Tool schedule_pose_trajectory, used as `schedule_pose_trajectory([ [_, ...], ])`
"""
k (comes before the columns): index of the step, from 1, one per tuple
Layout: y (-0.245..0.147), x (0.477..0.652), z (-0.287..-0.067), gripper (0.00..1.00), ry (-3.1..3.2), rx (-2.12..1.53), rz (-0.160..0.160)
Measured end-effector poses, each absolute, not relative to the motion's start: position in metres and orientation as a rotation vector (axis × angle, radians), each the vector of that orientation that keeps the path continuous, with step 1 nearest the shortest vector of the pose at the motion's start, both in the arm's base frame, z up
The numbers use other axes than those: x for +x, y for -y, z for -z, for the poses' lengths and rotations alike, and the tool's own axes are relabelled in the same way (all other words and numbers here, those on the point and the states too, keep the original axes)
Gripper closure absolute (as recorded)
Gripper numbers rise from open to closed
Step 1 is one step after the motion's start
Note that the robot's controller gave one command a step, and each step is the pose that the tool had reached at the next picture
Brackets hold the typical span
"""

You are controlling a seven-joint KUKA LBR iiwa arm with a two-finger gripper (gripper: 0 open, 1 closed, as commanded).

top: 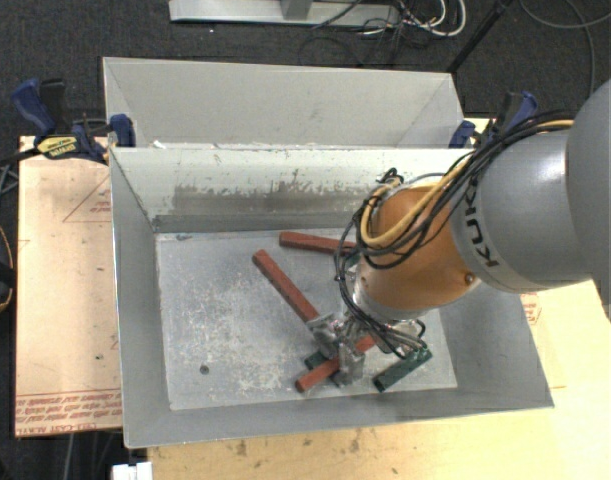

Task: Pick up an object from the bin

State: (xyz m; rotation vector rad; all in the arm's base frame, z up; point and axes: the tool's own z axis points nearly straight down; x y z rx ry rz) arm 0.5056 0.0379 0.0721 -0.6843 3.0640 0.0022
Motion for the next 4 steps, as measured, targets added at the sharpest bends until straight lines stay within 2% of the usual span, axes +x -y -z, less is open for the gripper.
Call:
schedule_pose_trajectory([
  [1,-0.038,0.506,-0.072,1.0,-3.064,-0.683,-0.002],
  [2,-0.012,0.527,-0.124,1.0,-3.072,-0.662,-0.004],
  [3,-0.039,0.501,-0.196,1.0,-3.08,-0.637,-0.003],
  [4,-0.008,0.535,-0.238,1.0,-3.068,-0.661,-0.002],
])
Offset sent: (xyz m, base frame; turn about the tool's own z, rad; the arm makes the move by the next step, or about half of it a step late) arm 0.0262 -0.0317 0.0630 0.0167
